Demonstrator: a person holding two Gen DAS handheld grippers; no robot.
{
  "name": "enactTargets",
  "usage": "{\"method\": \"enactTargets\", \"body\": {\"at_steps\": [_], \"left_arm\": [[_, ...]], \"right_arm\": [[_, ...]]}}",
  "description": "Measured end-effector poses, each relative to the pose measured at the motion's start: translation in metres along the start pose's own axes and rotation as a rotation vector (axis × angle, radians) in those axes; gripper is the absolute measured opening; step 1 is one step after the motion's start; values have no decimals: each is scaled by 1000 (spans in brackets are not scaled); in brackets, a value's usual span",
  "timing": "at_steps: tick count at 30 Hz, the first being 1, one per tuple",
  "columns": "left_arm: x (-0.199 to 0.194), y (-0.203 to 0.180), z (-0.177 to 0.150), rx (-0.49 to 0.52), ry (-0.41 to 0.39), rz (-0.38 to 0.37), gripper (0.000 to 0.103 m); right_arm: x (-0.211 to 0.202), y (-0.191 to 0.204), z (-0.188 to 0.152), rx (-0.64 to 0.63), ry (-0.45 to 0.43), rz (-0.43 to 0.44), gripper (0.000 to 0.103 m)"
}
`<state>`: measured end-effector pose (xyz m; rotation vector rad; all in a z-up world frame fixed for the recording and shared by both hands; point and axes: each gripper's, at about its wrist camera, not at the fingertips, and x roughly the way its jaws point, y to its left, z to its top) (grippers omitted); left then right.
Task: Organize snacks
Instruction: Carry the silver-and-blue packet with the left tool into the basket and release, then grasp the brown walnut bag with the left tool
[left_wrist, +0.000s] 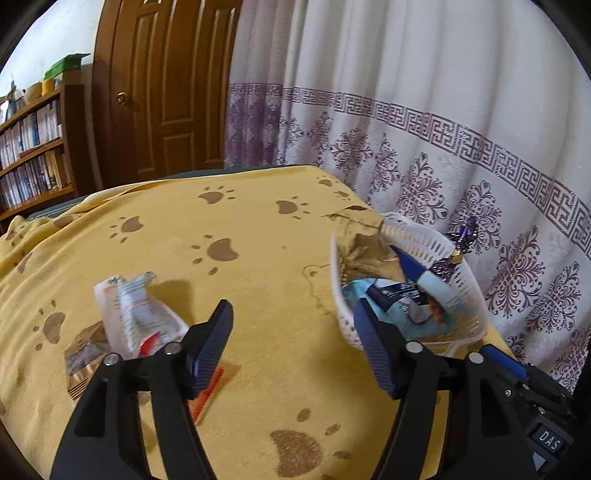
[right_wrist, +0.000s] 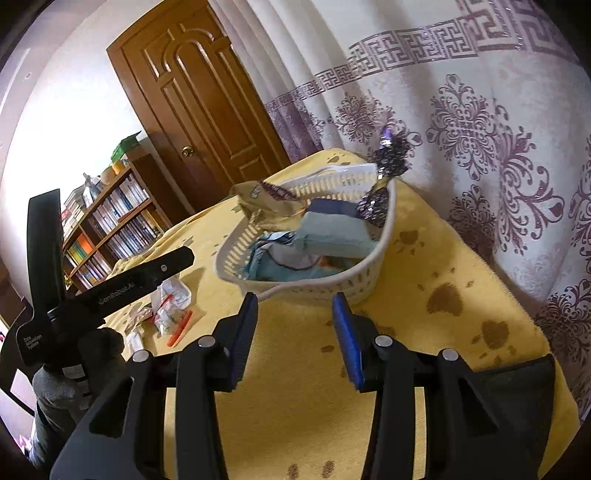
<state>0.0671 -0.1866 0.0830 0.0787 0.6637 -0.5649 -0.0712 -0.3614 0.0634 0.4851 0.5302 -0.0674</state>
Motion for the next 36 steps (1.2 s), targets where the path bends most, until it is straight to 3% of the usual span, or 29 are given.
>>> {"method": "enactTargets", "body": {"at_steps": [12, 15, 22, 25, 36], "left_arm": [[-26, 50, -17, -59, -1, 114, 81], [-36, 81, -26, -113, -1, 152, 82], [-50, 142, -42, -242, 7, 230, 82], [-55, 159, -46, -278, 9, 250, 82], [-30, 186, -56, -342, 100, 285, 90]], "right_arm": [[14, 35, -11, -59, 54, 37, 51], [18, 42, -15, -69, 71, 47, 58], [28, 60, -23, -103, 109, 64, 58], [33, 68, -28, -116, 127, 74, 65], [43, 85, -43, -149, 179, 91, 66]]}}
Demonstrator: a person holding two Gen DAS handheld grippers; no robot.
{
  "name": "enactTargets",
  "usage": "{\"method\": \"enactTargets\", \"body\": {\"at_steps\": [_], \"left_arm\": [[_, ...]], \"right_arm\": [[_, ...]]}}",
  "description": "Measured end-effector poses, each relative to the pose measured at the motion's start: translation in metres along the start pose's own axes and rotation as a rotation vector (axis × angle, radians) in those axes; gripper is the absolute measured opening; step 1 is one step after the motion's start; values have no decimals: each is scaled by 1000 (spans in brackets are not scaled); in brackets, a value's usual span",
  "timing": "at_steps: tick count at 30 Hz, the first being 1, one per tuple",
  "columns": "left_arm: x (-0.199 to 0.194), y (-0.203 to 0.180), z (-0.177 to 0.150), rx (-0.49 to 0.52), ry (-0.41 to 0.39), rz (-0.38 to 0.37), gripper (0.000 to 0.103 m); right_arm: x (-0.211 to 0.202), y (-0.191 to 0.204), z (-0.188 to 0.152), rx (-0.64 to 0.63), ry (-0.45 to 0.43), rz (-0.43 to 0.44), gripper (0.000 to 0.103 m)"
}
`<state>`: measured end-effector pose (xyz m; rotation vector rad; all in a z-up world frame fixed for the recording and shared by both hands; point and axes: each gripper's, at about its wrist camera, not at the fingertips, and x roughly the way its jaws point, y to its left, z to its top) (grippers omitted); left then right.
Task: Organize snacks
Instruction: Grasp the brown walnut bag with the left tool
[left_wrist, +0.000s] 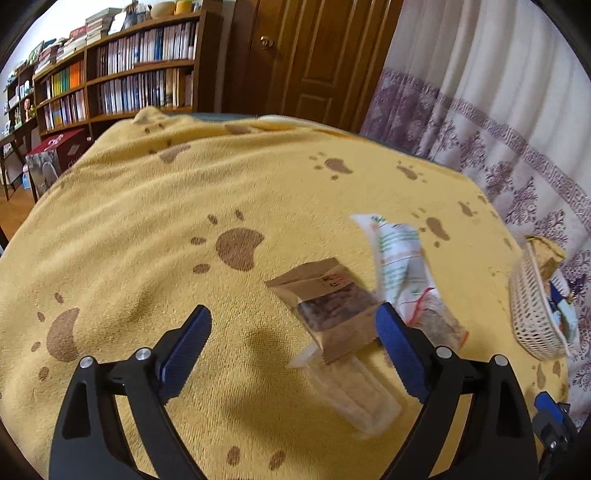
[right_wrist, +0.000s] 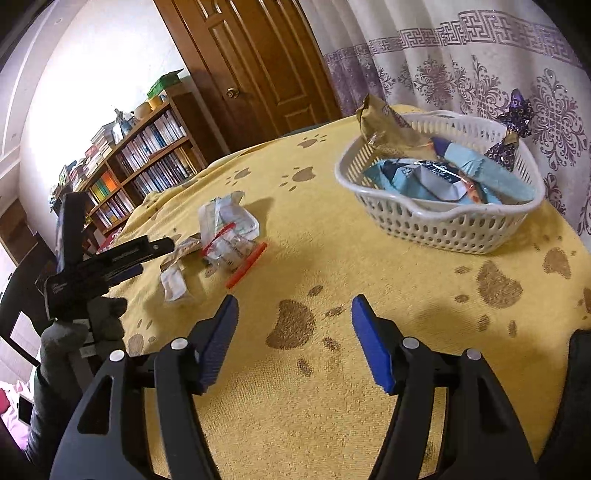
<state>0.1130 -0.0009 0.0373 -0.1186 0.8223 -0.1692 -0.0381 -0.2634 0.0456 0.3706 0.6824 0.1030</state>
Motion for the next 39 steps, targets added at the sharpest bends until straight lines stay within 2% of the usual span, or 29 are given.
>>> {"method": "enactTargets", "body": {"at_steps": [12, 20, 24, 29, 32, 34, 36, 39], "left_arm": [[35, -14, 21, -5, 51, 15, 91], [57, -22, 24, 44, 71, 99, 91], [54, -19, 19, 67, 71, 133, 91], [51, -11, 15, 77, 76, 137, 91], [49, -9, 14, 89, 72, 139, 82], [48, -10, 13, 110, 60, 152, 68], [46, -11, 12, 127, 53, 138, 60], [43, -11, 10, 143, 38, 129, 58]], "right_arm": [[6, 1, -4, 3, 20, 3, 66], [9, 1, -6, -1, 30, 3, 66], [10, 2, -6, -1, 34, 3, 66], [13, 5, -7, -8, 42, 6, 66], [14, 7, -6, -15, 45, 5, 66], [14, 9, -6, -19, 47, 3, 66], [14, 11, -8, -24, 49, 1, 66], [15, 14, -8, -34, 53, -4, 66]]}}
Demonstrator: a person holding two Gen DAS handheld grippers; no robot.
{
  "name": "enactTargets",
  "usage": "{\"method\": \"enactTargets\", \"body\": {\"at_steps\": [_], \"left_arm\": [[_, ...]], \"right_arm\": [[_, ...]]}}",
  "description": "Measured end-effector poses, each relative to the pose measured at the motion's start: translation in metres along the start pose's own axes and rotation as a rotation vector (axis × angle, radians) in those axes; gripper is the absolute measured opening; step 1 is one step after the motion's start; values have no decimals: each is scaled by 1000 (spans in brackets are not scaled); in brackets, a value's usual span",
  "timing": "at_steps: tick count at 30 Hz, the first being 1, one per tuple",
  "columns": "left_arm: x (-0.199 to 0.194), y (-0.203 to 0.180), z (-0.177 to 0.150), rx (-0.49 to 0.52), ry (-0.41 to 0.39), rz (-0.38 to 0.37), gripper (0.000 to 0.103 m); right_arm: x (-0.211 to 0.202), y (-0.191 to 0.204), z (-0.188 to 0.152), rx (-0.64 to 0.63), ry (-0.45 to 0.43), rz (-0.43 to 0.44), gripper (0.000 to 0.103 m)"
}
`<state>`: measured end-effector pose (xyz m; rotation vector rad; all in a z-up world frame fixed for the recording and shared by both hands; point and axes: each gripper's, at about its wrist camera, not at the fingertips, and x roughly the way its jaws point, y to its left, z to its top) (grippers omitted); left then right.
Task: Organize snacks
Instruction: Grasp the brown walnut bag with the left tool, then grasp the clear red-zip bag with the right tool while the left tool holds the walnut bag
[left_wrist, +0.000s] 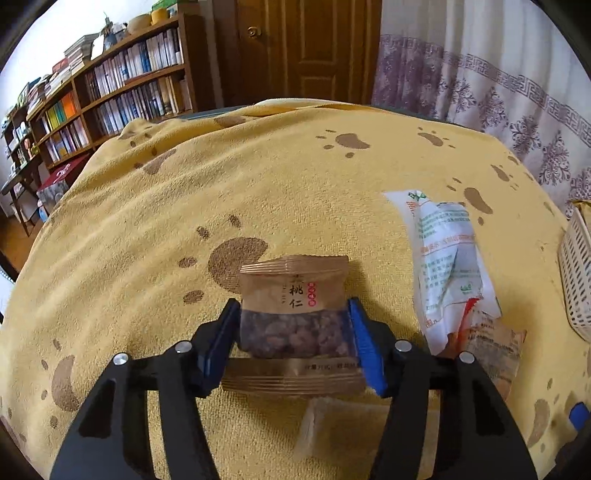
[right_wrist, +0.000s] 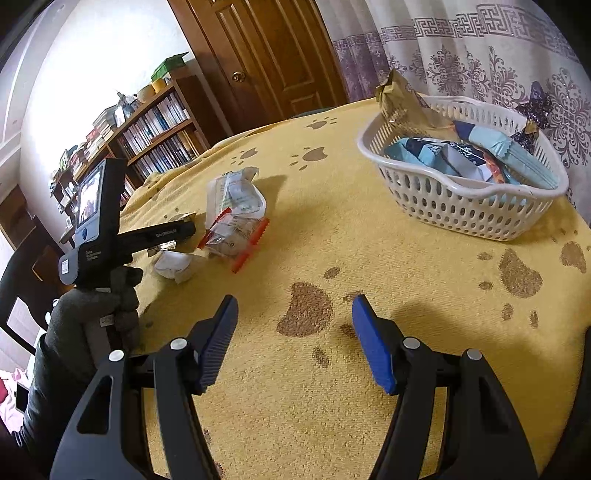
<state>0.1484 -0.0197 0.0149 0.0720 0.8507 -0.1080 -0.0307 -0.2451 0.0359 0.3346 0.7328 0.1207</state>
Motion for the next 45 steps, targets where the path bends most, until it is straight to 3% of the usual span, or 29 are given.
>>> {"method": "enactTargets", "body": {"at_steps": [8, 18, 31, 37, 45], "left_arm": [[-29, 8, -7, 20, -102, 58, 58], [-51, 35, -12, -64, -129, 65, 58], [-60, 36, -14, -68, -157, 65, 58], [-59, 35, -13, -68, -156, 65, 58], [-58, 35, -14, -69, -155, 65, 58]], "right_arm": [[14, 14, 11, -51, 16, 0, 66], [56, 57, 40, -225, 22, -11, 66], [108, 72, 79, -259, 50, 25, 66], [125, 66, 82, -195, 122, 99, 66], [120, 71, 62, -237, 150, 114, 66]]}}
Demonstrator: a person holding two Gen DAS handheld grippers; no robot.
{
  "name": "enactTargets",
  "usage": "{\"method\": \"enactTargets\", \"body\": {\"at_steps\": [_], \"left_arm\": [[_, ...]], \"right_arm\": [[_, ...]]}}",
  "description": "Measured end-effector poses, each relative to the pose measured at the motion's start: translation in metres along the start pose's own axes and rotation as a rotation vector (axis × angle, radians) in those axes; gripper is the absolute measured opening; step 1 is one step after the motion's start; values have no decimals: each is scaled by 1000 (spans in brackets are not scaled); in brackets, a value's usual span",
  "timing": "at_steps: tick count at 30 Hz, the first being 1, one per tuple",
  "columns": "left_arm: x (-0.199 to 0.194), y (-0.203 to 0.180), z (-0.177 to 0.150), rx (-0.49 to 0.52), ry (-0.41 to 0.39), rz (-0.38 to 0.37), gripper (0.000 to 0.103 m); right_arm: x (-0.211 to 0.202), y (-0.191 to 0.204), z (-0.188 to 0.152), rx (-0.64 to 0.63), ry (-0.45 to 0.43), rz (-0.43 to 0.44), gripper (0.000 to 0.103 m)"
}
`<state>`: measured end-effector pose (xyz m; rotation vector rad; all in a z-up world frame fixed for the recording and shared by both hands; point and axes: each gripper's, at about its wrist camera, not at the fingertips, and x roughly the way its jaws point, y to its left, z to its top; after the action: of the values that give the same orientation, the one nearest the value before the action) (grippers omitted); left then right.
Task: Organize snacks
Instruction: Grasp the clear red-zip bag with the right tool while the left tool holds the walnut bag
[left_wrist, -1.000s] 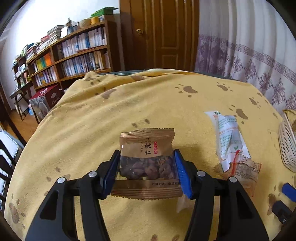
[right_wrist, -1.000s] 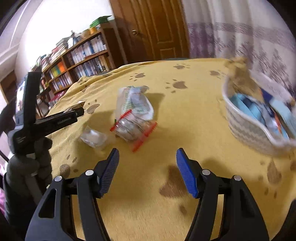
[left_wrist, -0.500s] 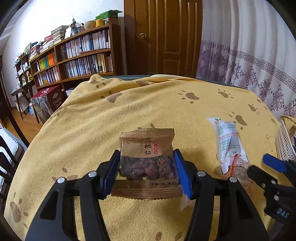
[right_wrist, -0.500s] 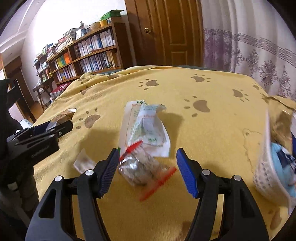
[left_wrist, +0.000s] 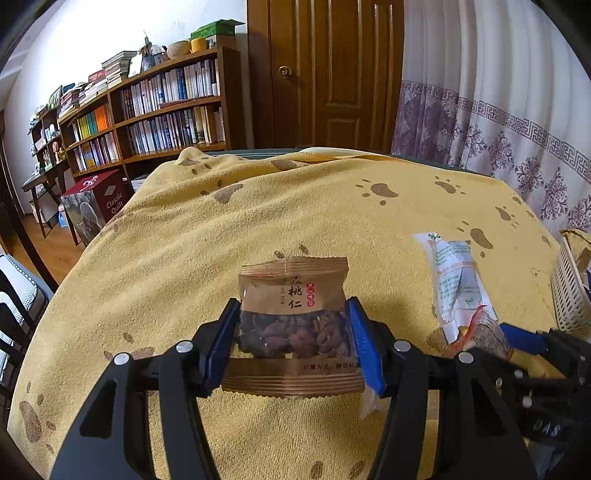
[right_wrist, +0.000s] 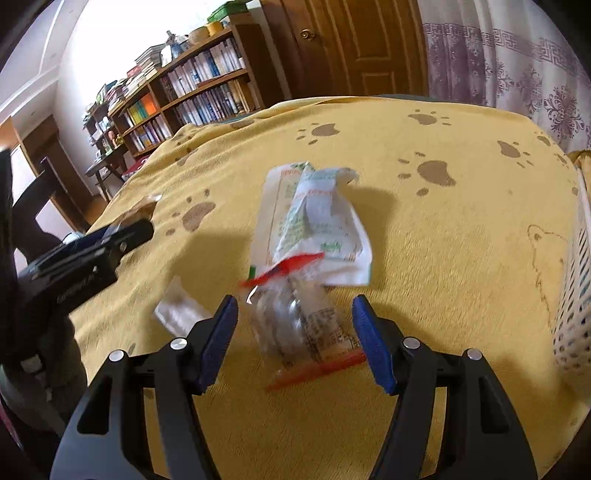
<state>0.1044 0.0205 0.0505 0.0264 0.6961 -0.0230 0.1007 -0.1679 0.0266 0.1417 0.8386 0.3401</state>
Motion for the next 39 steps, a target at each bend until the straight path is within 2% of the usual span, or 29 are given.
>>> {"method": "enactTargets", "body": {"at_steps": [7, 14, 17, 24, 39], "left_arm": [[1, 1, -1, -5, 0, 1, 59], [1, 0, -1, -5, -1, -3, 59], [1, 0, 0, -5, 1, -5, 59], [1, 0, -1, -5, 1, -5, 59], [1, -2, -2, -6, 0, -8, 59]], "right_arm": [[-5, 12, -12, -54, -3, -25, 66], [0, 17, -9, -74, -7, -124, 66], [4, 15, -7, -76, 0, -161, 61], [7, 18, -10, -99, 3, -175, 50], [-19, 22, -24, -71, -23, -134, 45]]}}
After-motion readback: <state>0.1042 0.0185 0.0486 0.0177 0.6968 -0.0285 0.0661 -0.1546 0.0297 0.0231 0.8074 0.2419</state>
